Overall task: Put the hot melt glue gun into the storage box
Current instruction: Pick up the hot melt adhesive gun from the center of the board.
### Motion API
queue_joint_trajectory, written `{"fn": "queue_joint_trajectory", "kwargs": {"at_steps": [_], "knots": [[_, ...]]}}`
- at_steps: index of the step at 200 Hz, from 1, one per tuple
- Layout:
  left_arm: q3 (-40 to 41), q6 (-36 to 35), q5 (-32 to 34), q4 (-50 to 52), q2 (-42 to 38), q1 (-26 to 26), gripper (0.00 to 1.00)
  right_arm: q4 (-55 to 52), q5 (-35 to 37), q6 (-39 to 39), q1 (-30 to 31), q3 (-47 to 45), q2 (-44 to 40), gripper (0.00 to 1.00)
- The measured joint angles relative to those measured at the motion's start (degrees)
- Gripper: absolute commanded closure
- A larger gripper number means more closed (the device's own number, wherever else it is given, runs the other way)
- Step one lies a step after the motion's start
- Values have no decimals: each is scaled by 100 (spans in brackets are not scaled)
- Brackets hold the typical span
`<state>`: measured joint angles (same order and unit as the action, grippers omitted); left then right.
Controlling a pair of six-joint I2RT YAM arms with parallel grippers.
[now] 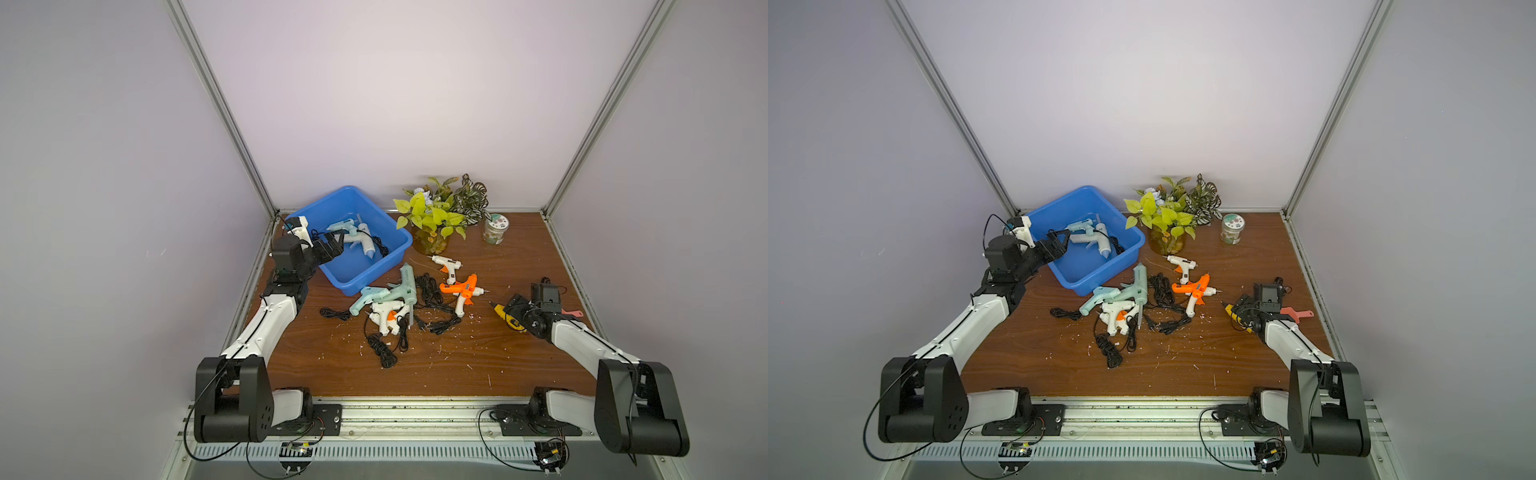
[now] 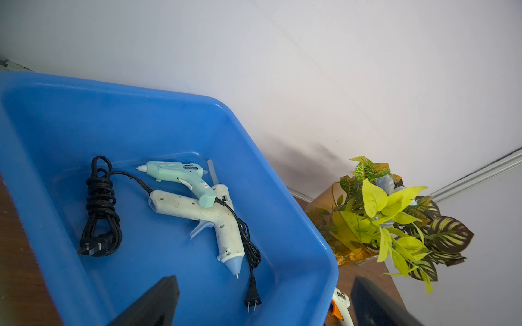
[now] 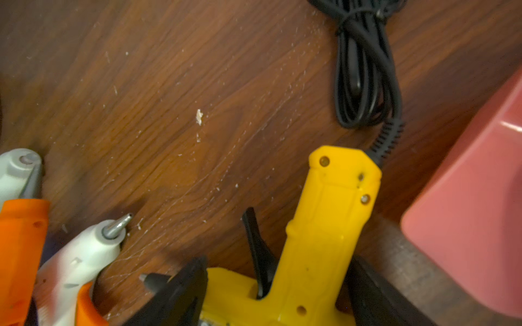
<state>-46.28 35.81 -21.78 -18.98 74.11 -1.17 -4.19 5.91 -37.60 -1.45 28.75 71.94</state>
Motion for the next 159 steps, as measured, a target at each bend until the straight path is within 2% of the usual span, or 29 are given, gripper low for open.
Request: {"fn": "queue_joint_trajectory", "kwargs": {"at_steps": [38,85,159], "knots": [[52,22,-7,-66,17,0,0,66,284,2,0,136,133,23],[55,83,-9,-140,37,0,0,422,179,2,0,155,575,40],[92,149,-11,-181,42,0,0,1220,-391,-70,164,273,1027,84]]}}
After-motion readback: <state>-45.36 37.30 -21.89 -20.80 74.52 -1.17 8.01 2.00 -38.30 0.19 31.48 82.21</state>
